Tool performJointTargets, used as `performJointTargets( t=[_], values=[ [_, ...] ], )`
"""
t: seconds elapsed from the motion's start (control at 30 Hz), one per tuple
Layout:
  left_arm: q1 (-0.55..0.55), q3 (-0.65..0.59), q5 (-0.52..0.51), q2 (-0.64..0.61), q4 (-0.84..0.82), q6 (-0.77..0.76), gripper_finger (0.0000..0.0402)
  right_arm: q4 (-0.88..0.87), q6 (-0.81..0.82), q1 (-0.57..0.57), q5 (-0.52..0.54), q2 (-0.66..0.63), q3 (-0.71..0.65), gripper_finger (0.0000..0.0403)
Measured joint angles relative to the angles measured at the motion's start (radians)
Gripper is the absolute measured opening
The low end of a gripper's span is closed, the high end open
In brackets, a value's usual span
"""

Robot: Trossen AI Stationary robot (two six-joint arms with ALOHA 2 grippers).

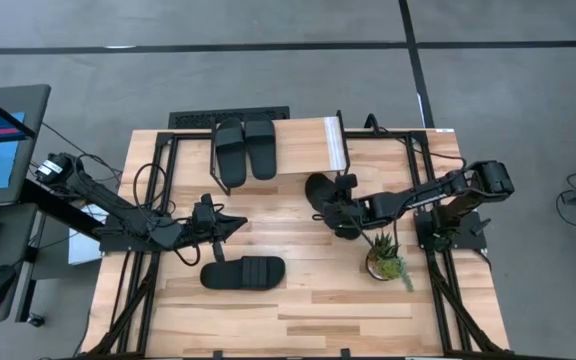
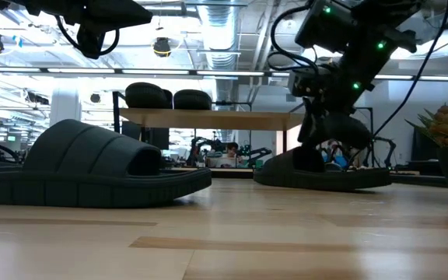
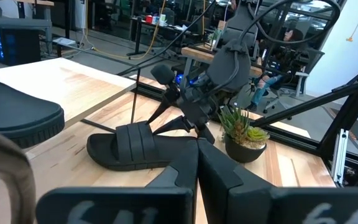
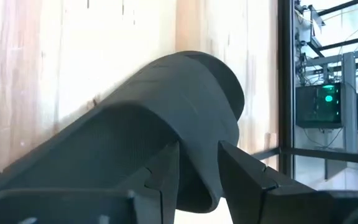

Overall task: Pick and place slides into the shelf
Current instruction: Put the black slipper on the shelf

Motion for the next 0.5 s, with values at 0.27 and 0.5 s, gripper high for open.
performJointTargets(
  t=[0.27,0.5],
  values=[
    [0.000,0.000,0.000,0.000,0.000,0.001,0.0000,-0.010,-0.001,-0.005,-0.003,0.000,0.006,0.0103],
    [0.000,0.000,0.000,0.000,-0.003,0.002,0.0000,-0.007,0.002,-0.005,-0.092,0.003,0.006,0.0103]
  ],
)
